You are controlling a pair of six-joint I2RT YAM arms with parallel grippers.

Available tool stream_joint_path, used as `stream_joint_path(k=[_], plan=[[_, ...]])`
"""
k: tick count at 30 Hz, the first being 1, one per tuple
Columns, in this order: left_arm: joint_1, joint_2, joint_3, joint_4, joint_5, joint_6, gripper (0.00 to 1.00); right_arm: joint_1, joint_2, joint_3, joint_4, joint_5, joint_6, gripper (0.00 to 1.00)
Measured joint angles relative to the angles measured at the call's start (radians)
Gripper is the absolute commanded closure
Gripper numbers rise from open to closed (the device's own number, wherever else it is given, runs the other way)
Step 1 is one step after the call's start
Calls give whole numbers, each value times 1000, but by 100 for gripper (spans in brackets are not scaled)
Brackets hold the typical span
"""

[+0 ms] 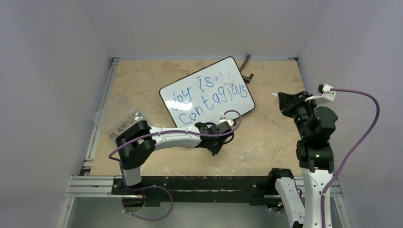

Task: Write a sentence on the whiteboard
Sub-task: Move the whiteboard to the center of the board, then close the whiteboard marker at the center of the board.

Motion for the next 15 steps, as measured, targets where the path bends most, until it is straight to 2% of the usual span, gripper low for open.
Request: stream_joint_path(k=[9,15], plan=[[-7,37,0,0,-7,-71,65,0,-7,0,-3,0,1,100],[-8,77,11,15,-5,-98,80,0,-14,0,-6,-3,2,100]])
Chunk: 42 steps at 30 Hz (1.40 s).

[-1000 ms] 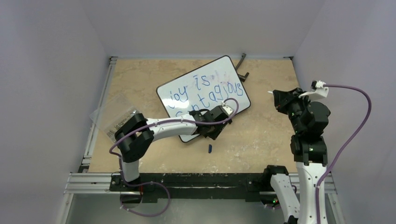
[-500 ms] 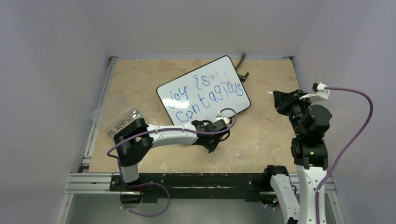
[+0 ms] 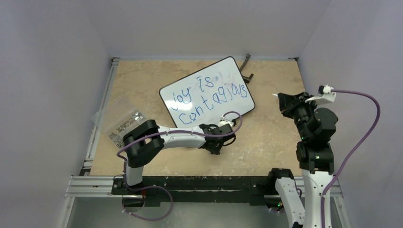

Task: Write a sentence on the whiteboard
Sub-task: Close the whiteboard marker at the center of the board.

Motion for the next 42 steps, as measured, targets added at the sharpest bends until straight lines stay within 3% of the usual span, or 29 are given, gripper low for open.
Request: stream_joint_path(k=[5,17,24,33,42], plan=[[0,3,1,16,10,-10,100,0,0,0,-1,-1,0,100],[0,-70,-58,101,97,-10,100,0,2,0,0,-14,1,100],[38,-338,-58,138,156,-19,100,0,-7,-25,52,-64,56,100],[242,-661,-84,312,165,-92,100,0,-12,-138,261,-169,230,100],[389,-741,-140,581,239,-298,100,1,33,-312,611,-291,439,100]])
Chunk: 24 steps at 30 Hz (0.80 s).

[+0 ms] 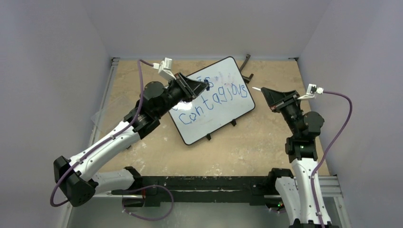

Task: Write a sentence on the whiteboard
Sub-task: Close the whiteboard marker at the center of the board.

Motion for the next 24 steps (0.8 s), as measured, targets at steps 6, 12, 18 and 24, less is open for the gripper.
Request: stream_joint_path(k=[6,12,18,24], plan=[[99,-13,-112,193,37,-234,100,19,65,-85,260,-28,129,100],[138,-3,-167,236,21,-499,100,230,220,-82,441,11,132,100],[172,-12,-205,217,-40,-677,100,399,364,-42,524,77,48,100],[197,-86,-233,67,-92,-781,100,529,483,-9,633,117,-35,100]])
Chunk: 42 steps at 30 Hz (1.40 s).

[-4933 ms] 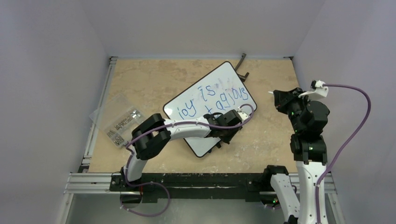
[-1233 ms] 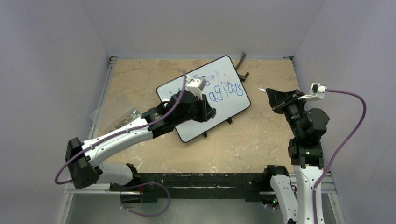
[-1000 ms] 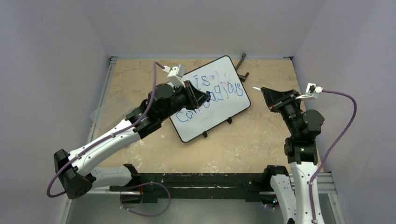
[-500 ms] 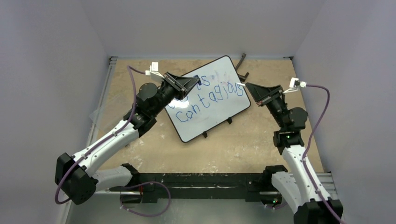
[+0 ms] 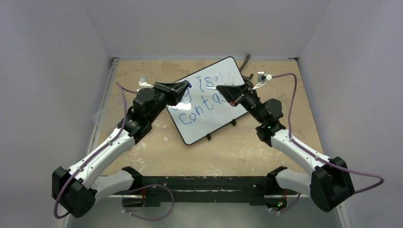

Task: Write a sentence on the whiteboard
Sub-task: Close the whiteboard marker at the center of the board.

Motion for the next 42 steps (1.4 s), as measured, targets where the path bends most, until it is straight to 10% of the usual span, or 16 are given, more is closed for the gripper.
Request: stream_joint_path(k=[16,42], plan=[[64,-89,66,-463,26,-208,100,238,182,151,82,56,-269,100],[81,-109,66,-527,31,-322,100,314,253,191,-10,153,-365,100]])
